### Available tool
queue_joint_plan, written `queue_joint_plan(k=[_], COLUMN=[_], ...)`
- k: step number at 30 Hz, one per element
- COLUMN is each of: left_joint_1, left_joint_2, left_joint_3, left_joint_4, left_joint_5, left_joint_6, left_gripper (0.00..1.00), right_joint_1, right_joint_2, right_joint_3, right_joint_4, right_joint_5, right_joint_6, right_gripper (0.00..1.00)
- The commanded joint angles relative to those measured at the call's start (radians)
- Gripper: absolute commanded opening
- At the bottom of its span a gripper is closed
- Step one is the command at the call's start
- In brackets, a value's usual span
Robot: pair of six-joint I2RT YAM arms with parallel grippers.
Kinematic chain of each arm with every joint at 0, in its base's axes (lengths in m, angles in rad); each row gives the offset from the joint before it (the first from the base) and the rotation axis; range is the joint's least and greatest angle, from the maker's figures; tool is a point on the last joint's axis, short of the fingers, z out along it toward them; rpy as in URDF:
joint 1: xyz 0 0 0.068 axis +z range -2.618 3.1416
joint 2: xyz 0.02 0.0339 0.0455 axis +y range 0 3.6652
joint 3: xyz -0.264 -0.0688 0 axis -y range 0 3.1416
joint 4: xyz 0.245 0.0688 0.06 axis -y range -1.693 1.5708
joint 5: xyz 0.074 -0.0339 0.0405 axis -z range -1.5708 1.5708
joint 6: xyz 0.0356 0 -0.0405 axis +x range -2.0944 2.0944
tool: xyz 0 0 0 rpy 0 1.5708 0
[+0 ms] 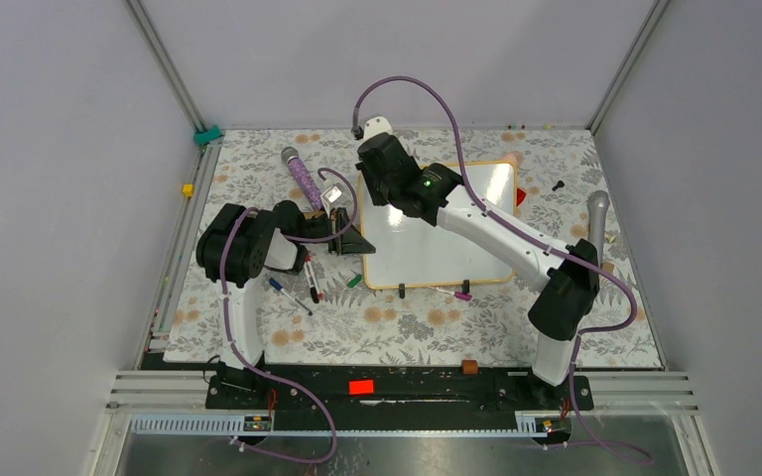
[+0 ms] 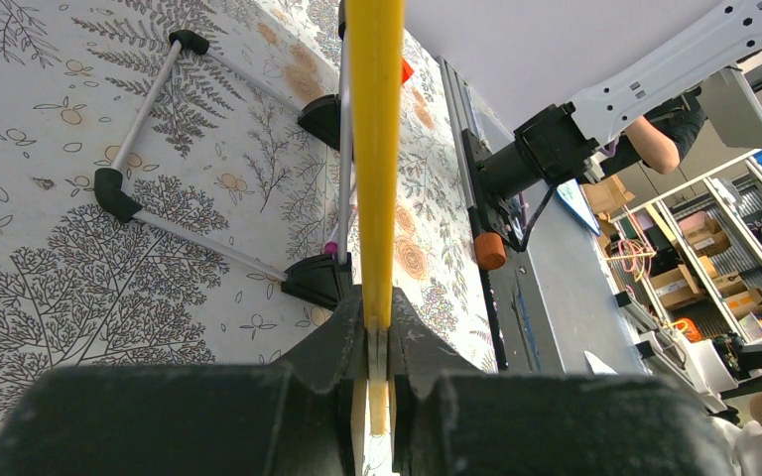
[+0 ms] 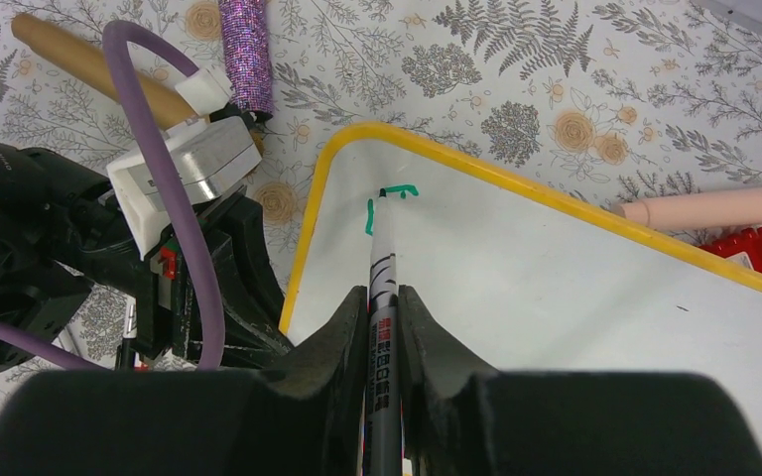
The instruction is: Write a sentence on the whiteboard
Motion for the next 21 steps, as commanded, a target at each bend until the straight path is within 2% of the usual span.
queue_joint_plan(k=[1,21], left_joint_1=[0.001,0.0], left_joint_2=[-0.001,-0.003], left_joint_3=[-0.001,-0.004], left_joint_4=[0.021,0.021], left_joint_5=[0.125,0.126], left_joint_6=[-0.006,-0.005], left_gripper=[0.0,0.0], right_joint_1=[0.008,0.007], right_joint_2=[0.01,-0.025], right_joint_3=[0.043,-0.027], right_joint_4=[-0.013,-0.033], right_joint_5=[-0.032,-0.052], right_joint_6=[-0.015,0.001], right_gripper=[0.0,0.0])
